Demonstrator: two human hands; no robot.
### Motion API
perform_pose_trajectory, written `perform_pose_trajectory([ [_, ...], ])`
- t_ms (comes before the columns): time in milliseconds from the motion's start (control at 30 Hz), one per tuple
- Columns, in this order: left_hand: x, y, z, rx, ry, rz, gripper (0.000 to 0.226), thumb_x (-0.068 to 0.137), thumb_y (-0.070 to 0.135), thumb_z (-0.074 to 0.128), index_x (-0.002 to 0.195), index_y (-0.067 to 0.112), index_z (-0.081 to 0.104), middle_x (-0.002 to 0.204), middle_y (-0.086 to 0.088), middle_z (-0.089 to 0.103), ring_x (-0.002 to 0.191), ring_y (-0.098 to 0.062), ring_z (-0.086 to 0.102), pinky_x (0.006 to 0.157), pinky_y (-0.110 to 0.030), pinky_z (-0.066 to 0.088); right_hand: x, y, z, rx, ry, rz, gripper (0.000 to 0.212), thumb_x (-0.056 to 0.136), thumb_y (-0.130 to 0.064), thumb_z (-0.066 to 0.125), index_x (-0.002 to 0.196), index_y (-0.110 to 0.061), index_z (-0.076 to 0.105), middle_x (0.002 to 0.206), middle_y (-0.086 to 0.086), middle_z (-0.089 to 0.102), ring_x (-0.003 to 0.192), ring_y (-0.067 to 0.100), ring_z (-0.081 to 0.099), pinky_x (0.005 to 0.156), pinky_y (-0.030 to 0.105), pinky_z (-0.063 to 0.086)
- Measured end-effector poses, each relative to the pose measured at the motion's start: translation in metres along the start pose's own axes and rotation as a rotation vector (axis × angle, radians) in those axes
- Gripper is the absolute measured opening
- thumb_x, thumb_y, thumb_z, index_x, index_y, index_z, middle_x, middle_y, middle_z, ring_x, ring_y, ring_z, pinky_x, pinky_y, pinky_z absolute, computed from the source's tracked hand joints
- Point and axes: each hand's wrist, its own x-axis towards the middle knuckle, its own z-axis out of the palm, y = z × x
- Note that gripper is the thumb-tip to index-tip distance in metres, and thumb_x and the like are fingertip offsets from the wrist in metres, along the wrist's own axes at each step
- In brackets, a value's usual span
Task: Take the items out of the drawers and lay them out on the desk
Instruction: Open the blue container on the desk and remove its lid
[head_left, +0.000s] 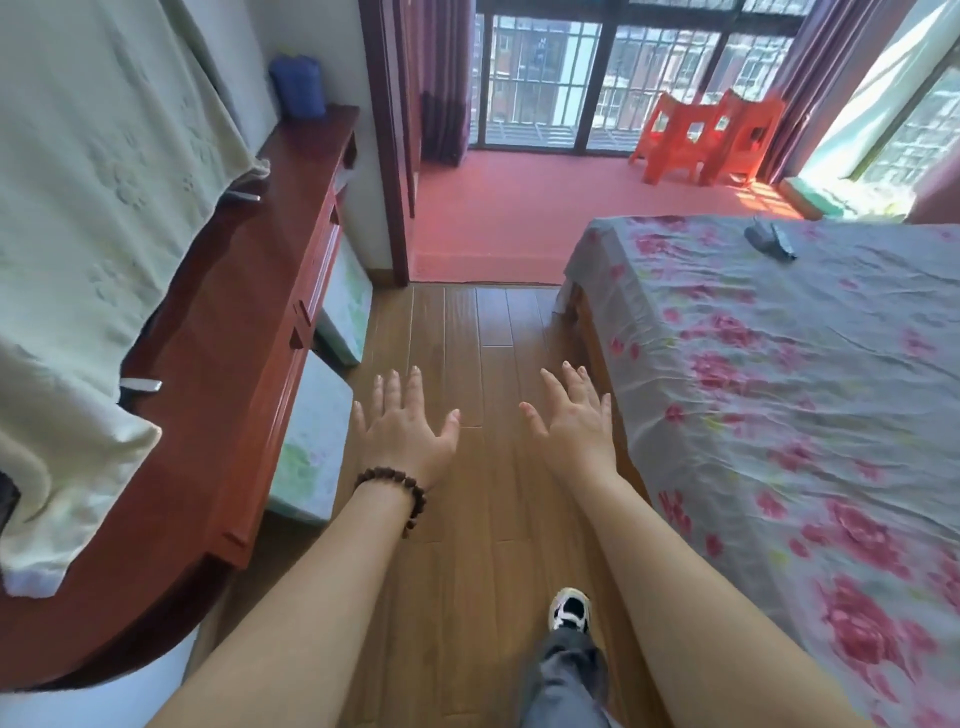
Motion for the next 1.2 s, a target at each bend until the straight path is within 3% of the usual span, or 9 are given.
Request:
perform_pose_trajectory([
  [167,0.084,0.016,0.020,0.003,0.044,-0.123,0.075,0.091,0.059,0.032,0.153,0.023,0.009,0.161,-0.006,0.009,0.149,-0.022,0.001,0.118,-0.049,0.002,0.111,0.005,0.009,0.027,-0.059,-0.112,0.058,0.097,-0.050,0.036,0.149,-0.027,0.024,0.160,0.001,0.009,0.148,0.015,-0.004,0.119,0.046,-0.004],
  [400,0.216,0.089,0.032,-0.021,0.077,-0.281,0.075,0.092,0.058,0.034,0.153,0.022,0.009,0.161,-0.006,0.010,0.148,-0.022,0.001,0.119,-0.051,0.004,0.277,0.036,-0.008,-0.003,-0.165,-0.244,0.057,0.096,-0.048,0.036,0.148,-0.028,0.025,0.161,0.000,0.007,0.148,0.014,-0.005,0.120,0.047,-0.002],
  [633,0.328,0.133,0.032,-0.008,0.117,-0.345,0.075,0.092,0.058,0.035,0.153,0.022,0.010,0.161,-0.008,0.012,0.148,-0.023,0.002,0.118,-0.050,0.005,0.411,0.045,-0.021,0.015,-0.218,-0.316,0.057,0.097,-0.047,0.037,0.149,-0.027,0.024,0.161,0.002,0.008,0.148,0.015,-0.005,0.120,0.047,-0.002],
  [967,0.497,0.111,0.039,-0.022,0.146,-0.430,0.074,0.091,0.057,0.037,0.152,0.021,0.012,0.160,-0.009,0.014,0.148,-0.025,0.004,0.119,-0.052,0.008,0.584,-0.003,0.031,0.051,-0.260,-0.401,0.055,0.097,-0.045,0.039,0.147,-0.027,0.026,0.160,0.000,0.008,0.148,0.015,-0.004,0.120,0.045,-0.002],
  [1200,0.670,0.056,0.012,-0.043,0.237,-0.463,0.073,0.091,0.055,0.041,0.151,0.019,0.016,0.159,-0.010,0.019,0.148,-0.025,0.008,0.117,-0.051,0.010,0.748,-0.097,0.081,0.038,-0.280,-0.483,0.057,0.097,-0.044,0.040,0.148,-0.027,0.026,0.160,0.001,0.009,0.148,0.016,-0.004,0.120,0.047,-0.002],
])
